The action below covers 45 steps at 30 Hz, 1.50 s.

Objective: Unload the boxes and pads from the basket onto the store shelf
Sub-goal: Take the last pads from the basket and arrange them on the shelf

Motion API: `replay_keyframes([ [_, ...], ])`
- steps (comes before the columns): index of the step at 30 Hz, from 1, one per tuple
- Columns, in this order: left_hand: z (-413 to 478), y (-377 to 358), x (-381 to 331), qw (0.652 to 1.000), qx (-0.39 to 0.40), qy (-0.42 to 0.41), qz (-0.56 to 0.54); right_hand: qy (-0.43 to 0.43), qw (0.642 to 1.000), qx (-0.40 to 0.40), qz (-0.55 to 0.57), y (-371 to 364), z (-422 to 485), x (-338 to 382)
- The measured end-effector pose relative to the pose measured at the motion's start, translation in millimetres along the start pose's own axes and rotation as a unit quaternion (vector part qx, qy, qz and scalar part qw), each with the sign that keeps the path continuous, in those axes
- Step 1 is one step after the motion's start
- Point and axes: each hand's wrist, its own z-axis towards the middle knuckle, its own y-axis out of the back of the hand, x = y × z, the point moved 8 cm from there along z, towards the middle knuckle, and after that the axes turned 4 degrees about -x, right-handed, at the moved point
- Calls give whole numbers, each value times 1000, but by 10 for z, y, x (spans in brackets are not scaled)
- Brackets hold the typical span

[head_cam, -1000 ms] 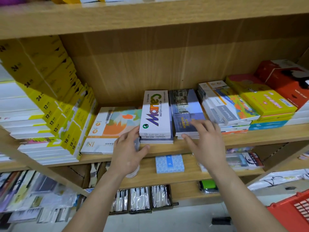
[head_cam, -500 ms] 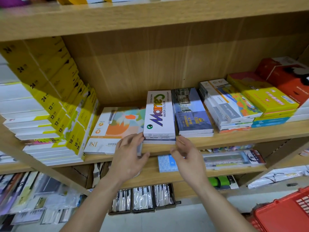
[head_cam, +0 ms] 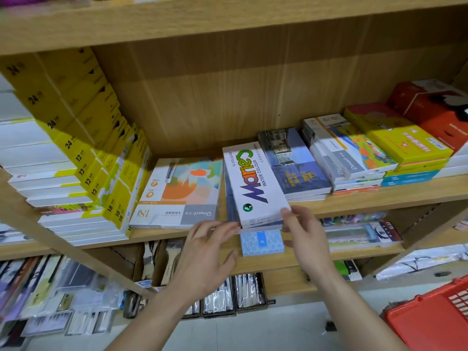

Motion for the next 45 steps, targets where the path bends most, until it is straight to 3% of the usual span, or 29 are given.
replay_keyframes([
  [7, -85, -57, -31, 990, 36, 60, -122, -59, 998, 10, -24, -107, 82, 78],
  [12, -145, 81, 169, 959, -62, 136, -242, -119, 986, 88, 73, -225, -166, -49],
  [15, -158, 52, 182, 952, -68, 148, -259, -172, 972, 115, 113, -301, -305, -79],
  [19, -131, 56, 5, 952, -71, 112, -276, -145, 978, 92, 122, -244, -321, 67],
  [26, 395, 28, -342, 930, -85, 117, -338, -55, 988, 50, 137, 207, 77, 519],
  [34, 1101, -677, -497, 940, -5, 155, -303, -111, 993, 11, 44, 630, 842, 735],
  [38, 1158, -906, -539, 947, 27, 134, -290, 8, 993, -76, -89, 936, 675, 749],
  [41, 1216, -945, -554, 963, 30, 113, -241, 142, 966, -125, -178, 1074, 428, 821],
  [45, 1346, -926, -566, 971, -11, 110, -212, 237, 926, -73, -286, 872, 512, 868],
])
